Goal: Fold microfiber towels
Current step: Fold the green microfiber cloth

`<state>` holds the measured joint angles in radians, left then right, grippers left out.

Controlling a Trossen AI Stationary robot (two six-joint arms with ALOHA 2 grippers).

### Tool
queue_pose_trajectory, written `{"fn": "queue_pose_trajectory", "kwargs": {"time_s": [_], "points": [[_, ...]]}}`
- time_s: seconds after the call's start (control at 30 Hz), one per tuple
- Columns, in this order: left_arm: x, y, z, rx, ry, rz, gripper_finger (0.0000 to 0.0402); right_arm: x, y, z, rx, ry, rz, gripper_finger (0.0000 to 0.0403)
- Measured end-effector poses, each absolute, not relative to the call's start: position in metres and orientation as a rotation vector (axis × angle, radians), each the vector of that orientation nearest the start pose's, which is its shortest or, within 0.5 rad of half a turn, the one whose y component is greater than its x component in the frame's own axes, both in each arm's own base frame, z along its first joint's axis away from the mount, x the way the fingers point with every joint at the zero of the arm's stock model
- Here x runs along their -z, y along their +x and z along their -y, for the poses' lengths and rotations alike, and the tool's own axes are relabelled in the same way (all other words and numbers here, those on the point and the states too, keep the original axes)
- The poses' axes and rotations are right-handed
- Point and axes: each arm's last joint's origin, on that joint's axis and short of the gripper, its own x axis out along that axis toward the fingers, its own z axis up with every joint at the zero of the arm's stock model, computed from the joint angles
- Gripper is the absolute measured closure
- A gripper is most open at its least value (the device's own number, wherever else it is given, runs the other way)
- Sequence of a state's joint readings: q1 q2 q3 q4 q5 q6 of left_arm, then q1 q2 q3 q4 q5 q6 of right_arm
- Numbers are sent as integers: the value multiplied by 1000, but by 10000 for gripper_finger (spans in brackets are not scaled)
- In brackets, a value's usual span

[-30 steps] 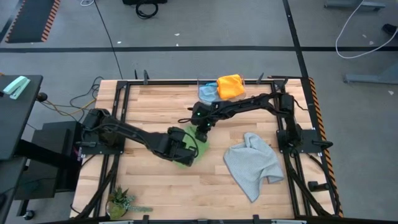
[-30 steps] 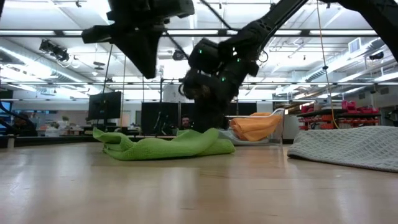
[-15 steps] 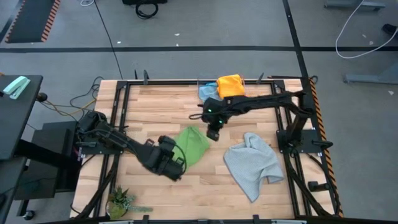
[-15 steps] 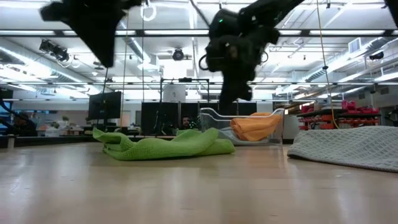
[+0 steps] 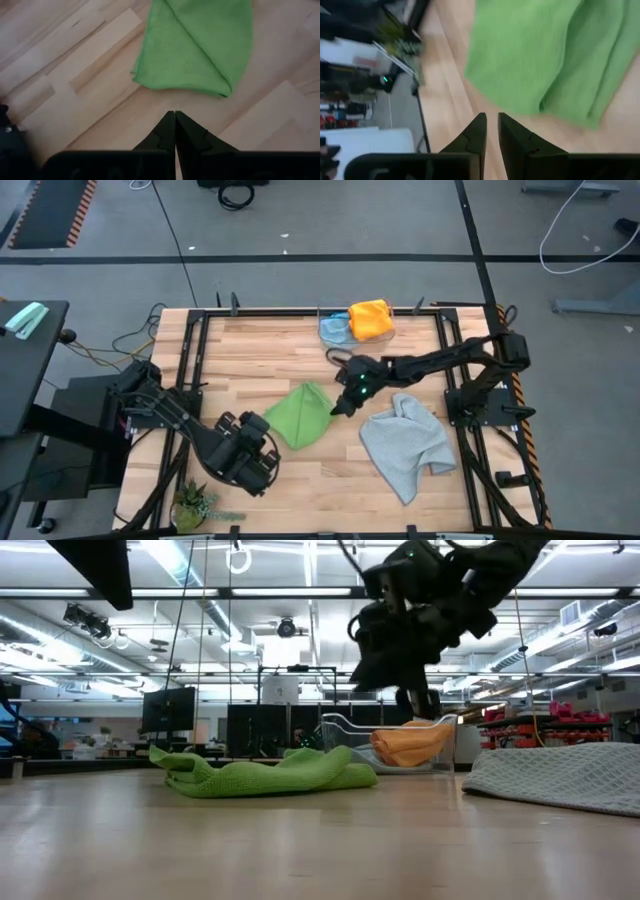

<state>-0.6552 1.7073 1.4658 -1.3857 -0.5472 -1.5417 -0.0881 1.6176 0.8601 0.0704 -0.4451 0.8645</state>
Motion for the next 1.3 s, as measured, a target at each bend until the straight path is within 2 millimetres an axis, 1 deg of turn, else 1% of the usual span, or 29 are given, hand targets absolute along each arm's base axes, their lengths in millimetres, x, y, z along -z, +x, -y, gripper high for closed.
{"fn": "queue_pose_trajectory", "kwargs": {"time_s": [0.07, 0.2, 0.33, 0.47, 0.8, 0.93, 1.17, 1.3], "points": [[-272, 249, 173, -842, -389, -988, 394, -175, 331, 11, -39, 1000, -803, 347], [-272, 249, 174, -833, -394, -985, 390, -169, 342, 5, -54, 989, -808, 347], [-272, 251, 179, -803, -425, -967, 371, -154, 345, 5, -35, 989, -855, 347], [-272, 252, 184, -773, -453, -950, 360, -148, 346, 8, -25, 977, -869, 347], [-273, 254, 190, -734, -506, -920, 371, -146, 345, 19, 28, 954, -857, 347], [-273, 256, 191, -722, -515, -913, 371, -143, 342, 19, 36, 939, -897, 347], [-273, 257, 192, -721, -514, -893, 363, -143, 341, 17, 34, 934, -904, 347], [-274, 257, 191, -723, -510, -883, 365, -143, 341, 18, 39, 934, -903, 347]]}}
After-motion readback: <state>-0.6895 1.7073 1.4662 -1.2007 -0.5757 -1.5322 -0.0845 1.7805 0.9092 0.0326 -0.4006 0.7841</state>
